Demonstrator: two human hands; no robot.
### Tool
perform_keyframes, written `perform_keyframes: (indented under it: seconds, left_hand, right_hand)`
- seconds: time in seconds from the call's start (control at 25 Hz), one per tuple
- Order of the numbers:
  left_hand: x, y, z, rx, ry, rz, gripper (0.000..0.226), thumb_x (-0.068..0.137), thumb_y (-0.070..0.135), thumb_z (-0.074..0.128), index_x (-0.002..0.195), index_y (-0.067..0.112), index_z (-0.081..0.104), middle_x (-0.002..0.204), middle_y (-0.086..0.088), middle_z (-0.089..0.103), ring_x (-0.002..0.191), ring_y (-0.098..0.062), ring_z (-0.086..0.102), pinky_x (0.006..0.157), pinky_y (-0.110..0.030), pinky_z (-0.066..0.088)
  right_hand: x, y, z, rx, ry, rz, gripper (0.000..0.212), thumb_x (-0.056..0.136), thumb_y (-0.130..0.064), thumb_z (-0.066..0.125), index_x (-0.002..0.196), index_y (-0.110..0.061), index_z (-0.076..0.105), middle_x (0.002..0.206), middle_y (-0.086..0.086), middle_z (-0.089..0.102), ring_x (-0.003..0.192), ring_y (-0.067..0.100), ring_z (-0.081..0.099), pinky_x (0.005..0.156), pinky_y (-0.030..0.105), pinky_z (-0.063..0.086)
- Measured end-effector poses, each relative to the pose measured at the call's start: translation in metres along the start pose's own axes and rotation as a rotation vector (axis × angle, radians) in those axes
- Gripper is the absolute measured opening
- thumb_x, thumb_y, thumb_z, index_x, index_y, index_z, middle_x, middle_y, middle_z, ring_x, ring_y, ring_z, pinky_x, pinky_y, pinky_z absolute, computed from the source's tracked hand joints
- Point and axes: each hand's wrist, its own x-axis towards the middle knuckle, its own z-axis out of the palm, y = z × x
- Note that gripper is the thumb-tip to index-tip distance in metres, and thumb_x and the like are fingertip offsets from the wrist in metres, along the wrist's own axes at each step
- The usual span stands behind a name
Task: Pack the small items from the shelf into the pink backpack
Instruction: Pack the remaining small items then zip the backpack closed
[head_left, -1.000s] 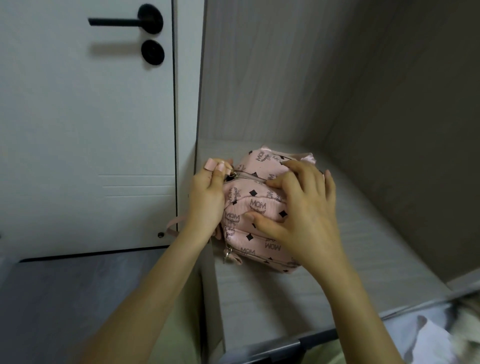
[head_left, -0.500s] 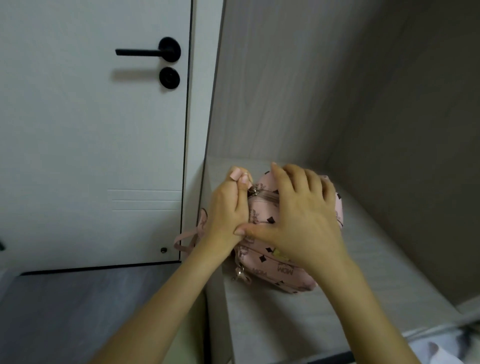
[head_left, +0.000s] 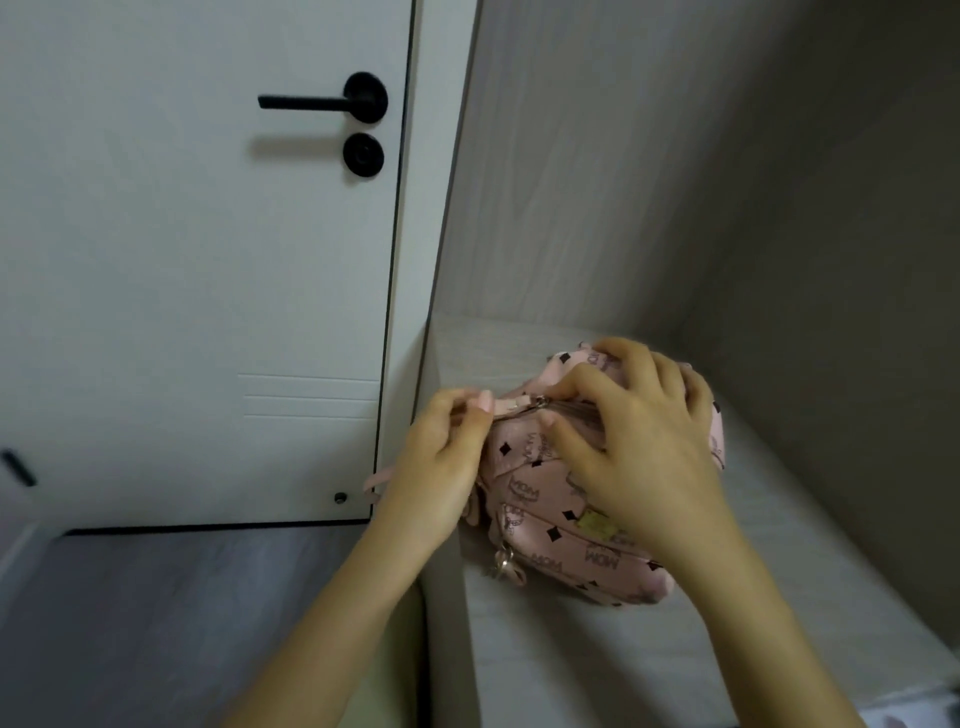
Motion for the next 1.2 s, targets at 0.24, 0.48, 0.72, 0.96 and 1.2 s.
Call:
perform_keyframes:
  seconds: [0.24, 0.48, 0.72, 0.96, 1.2]
  left_hand:
    - [-0.008, -0.001, -0.012, -0.003, -0.011, -0.026, 0.027, 0.082, 0.035, 0.047, 0.088, 0.04, 0.073, 0.09, -0.005, 0.074, 0.094, -0.03, 0.067, 0.09, -0.056, 0.048]
    - [-0.008, 0.002, -0.016, 0.183, -0.163, 0.074, 0.03, 0.08, 0.044, 0.051, 0.1, 0.033, 0.07, 0.099, 0.007, 0.072, 0.095, -0.009, 0.066, 0.087, -0.037, 0.052]
    - [-0.01, -0.001, -0.015, 0.173, -0.338, 0.126, 0.033, 0.085, 0.034, 0.054, 0.116, 0.027, 0.064, 0.115, 0.015, 0.065, 0.112, -0.002, 0.057, 0.098, -0.037, 0.045]
    - [-0.016, 0.004, -0.002, 0.254, -0.36, 0.252, 0.007, 0.081, 0.021, 0.058, 0.083, 0.028, 0.056, 0.078, 0.02, 0.056, 0.07, 0.004, 0.052, 0.067, -0.018, 0.037]
    - [-0.016, 0.005, -0.002, -0.071, -0.309, 0.045, 0.012, 0.083, 0.017, 0.059, 0.091, 0.009, 0.06, 0.078, 0.005, 0.061, 0.058, 0.005, 0.054, 0.051, -0.004, 0.039]
  right_hand:
    - [-0.012, -0.003, 0.0, 0.083, 0.046, -0.006, 0.021, 0.081, -0.045, 0.051, 0.094, -0.034, 0.063, 0.132, -0.001, 0.047, 0.125, 0.024, 0.04, 0.105, 0.042, 0.017]
    - [-0.015, -0.002, -0.002, 0.135, 0.083, -0.016, 0.022, 0.081, -0.043, 0.052, 0.095, -0.032, 0.066, 0.131, 0.001, 0.049, 0.125, 0.024, 0.041, 0.104, 0.043, 0.019]
    - [0.0, 0.016, -0.005, 0.191, 0.0, -0.061, 0.018, 0.078, -0.042, 0.053, 0.088, -0.031, 0.063, 0.129, -0.007, 0.047, 0.125, 0.016, 0.037, 0.105, 0.043, 0.018]
    - [0.001, 0.039, -0.008, 0.251, 0.002, -0.163, 0.021, 0.077, -0.043, 0.05, 0.083, -0.028, 0.064, 0.124, -0.014, 0.048, 0.119, 0.011, 0.043, 0.098, 0.029, 0.018]
    - [-0.005, 0.04, -0.01, 0.328, 0.044, -0.197, 0.026, 0.072, -0.036, 0.048, 0.087, -0.029, 0.068, 0.125, -0.014, 0.052, 0.119, 0.009, 0.045, 0.104, 0.035, 0.024]
